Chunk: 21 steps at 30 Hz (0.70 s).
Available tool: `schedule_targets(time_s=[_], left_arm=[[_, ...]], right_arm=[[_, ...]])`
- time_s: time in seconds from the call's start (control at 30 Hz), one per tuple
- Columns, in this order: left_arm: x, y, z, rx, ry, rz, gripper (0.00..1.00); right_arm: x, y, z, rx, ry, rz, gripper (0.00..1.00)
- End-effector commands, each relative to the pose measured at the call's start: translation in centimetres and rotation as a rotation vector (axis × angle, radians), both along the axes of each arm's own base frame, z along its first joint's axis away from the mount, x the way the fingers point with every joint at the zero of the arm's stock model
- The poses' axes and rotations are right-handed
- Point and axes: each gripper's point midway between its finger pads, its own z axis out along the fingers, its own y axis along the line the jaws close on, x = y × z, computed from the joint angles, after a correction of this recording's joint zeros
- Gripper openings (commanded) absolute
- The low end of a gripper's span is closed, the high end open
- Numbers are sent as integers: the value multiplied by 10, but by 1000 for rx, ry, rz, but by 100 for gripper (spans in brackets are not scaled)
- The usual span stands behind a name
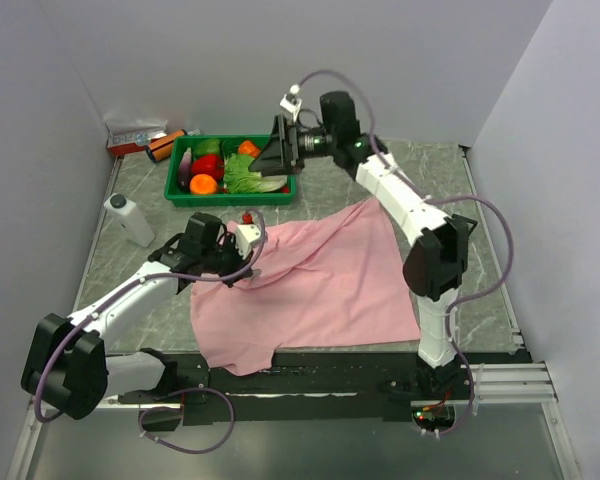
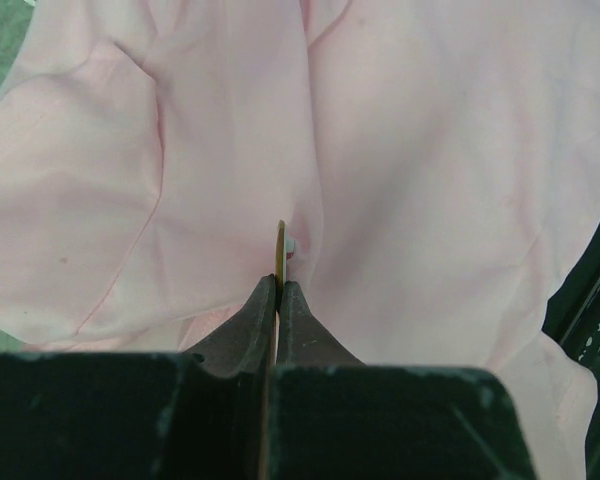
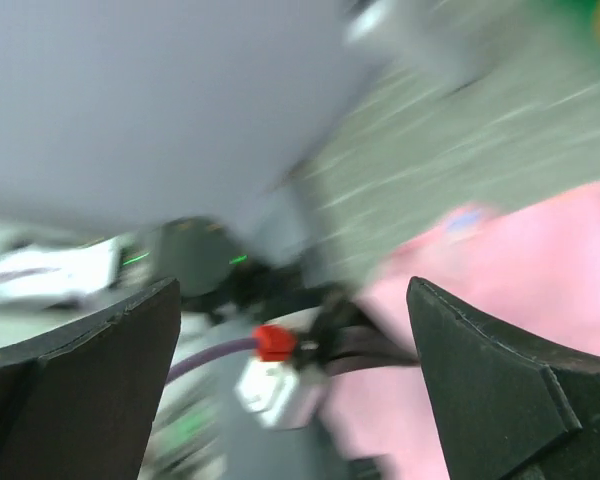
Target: Remove the brooch from the garment
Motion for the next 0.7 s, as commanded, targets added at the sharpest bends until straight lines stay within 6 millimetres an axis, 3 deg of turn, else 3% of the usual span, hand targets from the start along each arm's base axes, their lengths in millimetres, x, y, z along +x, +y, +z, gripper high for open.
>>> schedule_targets(time_s=[0.0,0.03,0.07,0.1,0.13,0.17,0.23,0.27,0.3,0.37,0.4,0.53,0.67], left_arm=[[3,-13,18,-77,24,-26,1],[6,-14,20,-87,17,-24,1],[8,-16,20,-95,23,-20,1],[8,-16,21,-100,25,-16,1],[9,-16,22,-112,25,-20,1],[8,-16,23,-119,31,-19,1],[5,-16,25,-138,41,-37,1],[2,-15,25,-137,45,-47,1],[2,-13,26,-138,43,-47,1],[0,-11,28,-151,34,-46,1],[1,-10,29,-160,29,-39,1],[1,-12,31,-226,18,5,1],[7,-17,45,-314,-35,53,1]], right_arm=[[27,-67,14,-394,-528,-297,100],[37,-74,18,-402,-602,-345,100],[36,-91,-1,-467,-675,-381,100],[42,-97,0,-459,-759,-428,100],[55,-98,27,-372,-902,-528,100],[46,-107,0,-375,-895,-559,100],[52,-120,6,-307,-886,-723,100],[42,-116,-14,-309,-885,-645,100],[25,-100,-20,-261,-907,-501,100],[5,-87,-42,-244,-883,-346,95],[-19,-75,-47,-163,-861,-213,90],[-63,-59,-97,-105,-828,10,74],[-85,-50,-136,-125,-845,143,65]])
